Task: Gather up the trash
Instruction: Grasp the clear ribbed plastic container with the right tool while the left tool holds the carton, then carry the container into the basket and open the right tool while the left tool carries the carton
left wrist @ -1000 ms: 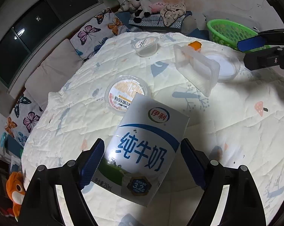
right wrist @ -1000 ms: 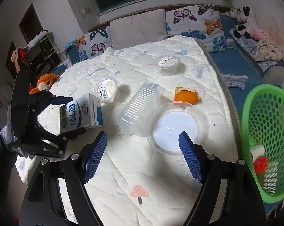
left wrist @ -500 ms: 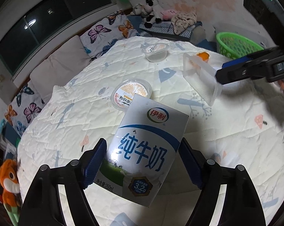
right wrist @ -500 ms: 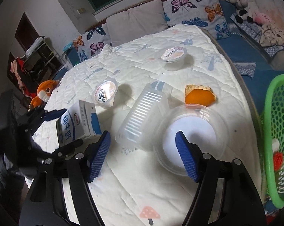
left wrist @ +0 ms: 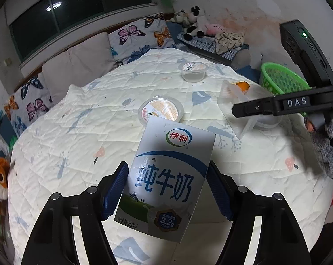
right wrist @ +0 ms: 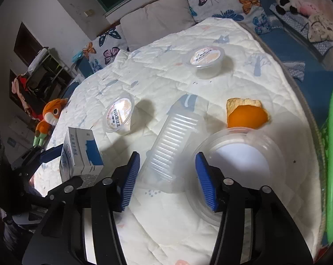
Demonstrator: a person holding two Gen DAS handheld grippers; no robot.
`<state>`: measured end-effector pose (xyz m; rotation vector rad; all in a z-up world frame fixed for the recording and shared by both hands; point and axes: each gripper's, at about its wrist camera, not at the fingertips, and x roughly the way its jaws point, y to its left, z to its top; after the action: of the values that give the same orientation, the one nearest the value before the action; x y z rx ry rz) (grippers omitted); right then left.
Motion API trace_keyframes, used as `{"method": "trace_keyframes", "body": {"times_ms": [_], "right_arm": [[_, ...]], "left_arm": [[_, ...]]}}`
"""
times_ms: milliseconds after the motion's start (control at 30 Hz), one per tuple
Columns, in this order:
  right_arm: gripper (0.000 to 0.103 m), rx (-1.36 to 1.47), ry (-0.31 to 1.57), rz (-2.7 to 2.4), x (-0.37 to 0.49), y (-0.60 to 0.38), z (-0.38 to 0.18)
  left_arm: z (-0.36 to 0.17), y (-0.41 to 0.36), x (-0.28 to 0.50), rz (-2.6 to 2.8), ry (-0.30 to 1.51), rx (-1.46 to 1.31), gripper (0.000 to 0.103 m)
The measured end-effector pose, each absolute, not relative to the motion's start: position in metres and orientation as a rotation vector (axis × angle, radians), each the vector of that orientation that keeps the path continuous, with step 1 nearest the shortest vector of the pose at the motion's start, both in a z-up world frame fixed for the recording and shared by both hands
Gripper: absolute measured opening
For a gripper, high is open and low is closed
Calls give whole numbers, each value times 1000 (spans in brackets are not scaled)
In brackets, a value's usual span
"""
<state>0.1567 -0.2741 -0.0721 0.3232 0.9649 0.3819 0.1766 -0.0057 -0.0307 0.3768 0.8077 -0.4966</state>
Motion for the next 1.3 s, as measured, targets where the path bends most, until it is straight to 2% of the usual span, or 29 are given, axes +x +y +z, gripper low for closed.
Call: {"method": "trace_keyframes", "body": {"times_ms": [100,200,600,1300], "right_arm": [[43,320,960,381,153,-274,-71],[33,340,959,392,150,-278,-70],[33,366,941,407,135,-284,-64],[32,404,865,425,69,-327,-37]], "left_arm": [[-30,-3,177,-494,815,347,69],[-30,-3,177,-495,825,327,69],[-37,-9,180,-472,870,331,69],[-10,-47,150,-582,837,194,69]]}}
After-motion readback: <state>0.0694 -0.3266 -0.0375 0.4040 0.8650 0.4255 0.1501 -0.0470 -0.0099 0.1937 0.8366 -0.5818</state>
